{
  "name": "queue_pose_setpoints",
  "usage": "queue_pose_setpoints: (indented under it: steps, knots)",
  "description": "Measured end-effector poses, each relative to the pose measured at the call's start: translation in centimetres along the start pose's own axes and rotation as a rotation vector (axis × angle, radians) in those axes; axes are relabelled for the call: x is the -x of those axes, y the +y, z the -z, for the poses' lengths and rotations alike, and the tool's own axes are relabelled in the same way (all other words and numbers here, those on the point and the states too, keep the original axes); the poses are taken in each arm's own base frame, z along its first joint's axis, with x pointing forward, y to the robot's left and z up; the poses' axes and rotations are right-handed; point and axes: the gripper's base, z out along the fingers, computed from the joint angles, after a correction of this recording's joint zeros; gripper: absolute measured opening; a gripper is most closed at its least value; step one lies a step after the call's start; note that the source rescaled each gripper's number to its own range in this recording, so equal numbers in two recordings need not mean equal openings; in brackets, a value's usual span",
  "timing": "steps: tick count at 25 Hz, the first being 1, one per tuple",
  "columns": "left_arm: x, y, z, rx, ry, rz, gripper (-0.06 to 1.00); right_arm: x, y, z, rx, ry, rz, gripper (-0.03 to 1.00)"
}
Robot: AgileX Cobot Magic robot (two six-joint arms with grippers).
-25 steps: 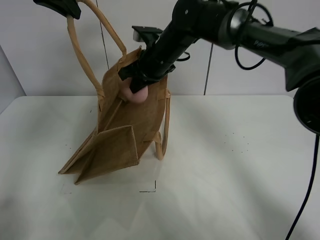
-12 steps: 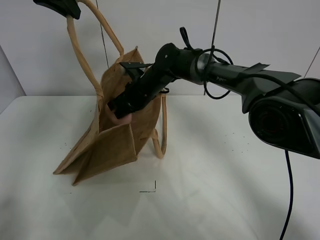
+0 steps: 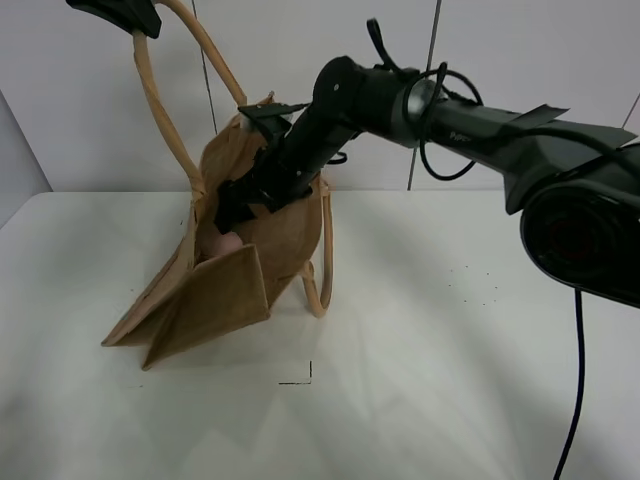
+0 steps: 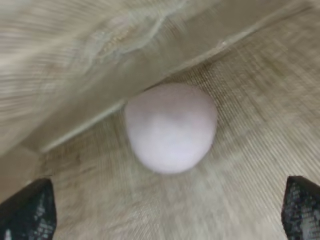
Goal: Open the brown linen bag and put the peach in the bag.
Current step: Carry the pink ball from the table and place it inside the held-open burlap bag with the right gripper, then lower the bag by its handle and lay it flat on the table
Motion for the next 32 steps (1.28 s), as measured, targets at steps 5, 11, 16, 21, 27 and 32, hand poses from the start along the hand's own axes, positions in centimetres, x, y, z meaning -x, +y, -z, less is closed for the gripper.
queue_pose_setpoints:
  steps: [5,11,16,21,27,32]
  knots:
    - [0.0,0.0,0.0,0.0,0.0,0.0,0.0,0.7,1.1,5.6,-0.082,0.075,0.008,1.0]
    - [0.0,0.0,0.0,0.0,0.0,0.0,0.0,-0.2,-0.1,7.8,-0.265,0.181,-0.126,1.0]
    - [0.0,0.0,0.0,0.0,0.0,0.0,0.0,-0.8,-2.6,8.8,-0.318,0.189,-0.183,1.0]
    - [0.0,0.0,0.0,0.0,0.0,0.0,0.0,-2.2,-7.4,11.3,-0.378,0.18,-0.284,1.0]
    - [0.0,0.0,0.0,0.0,0.0,0.0,0.0,-4.9,-13.6,15.2,-0.483,0.166,-0.411,1.0]
    - [0.0,0.0,0.0,0.0,0.0,0.0,0.0,-7.2,-17.4,18.1,-0.544,0.152,-0.504,1.0]
